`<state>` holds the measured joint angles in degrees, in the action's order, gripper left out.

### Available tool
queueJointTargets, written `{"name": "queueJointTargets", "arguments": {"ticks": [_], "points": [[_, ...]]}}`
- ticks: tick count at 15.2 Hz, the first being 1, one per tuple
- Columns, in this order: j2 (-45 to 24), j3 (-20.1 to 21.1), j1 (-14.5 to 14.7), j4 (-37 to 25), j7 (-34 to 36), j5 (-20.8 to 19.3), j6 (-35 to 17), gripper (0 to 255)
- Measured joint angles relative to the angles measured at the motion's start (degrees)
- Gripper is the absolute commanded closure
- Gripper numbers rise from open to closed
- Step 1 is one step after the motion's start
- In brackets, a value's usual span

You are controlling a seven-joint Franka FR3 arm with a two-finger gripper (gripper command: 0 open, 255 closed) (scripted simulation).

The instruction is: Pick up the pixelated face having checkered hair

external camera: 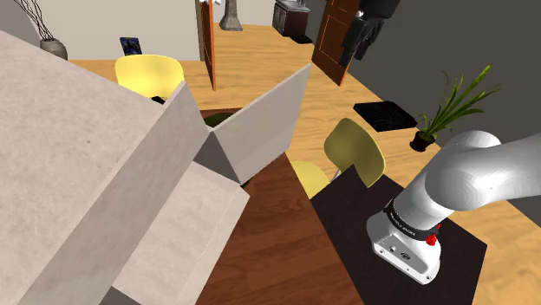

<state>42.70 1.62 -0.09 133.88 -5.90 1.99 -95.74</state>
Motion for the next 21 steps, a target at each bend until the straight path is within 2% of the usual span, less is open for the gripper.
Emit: {"name": "queueJointTargets", "arguments": {"ticks": [3,6,14,21], "points": [[0.13,1.25,0.57,0.80,1.33,0.97,-1.72,0],[0.82,4.04,1.83,3.28,4.18,3.02,-5.98,0],[-2.35,14.23,5.13,6.45,13.81,8.20,-20.12,0],[-8.55,24.24,5.67,5.35,22.89,9.23,-32.35,0]]}}
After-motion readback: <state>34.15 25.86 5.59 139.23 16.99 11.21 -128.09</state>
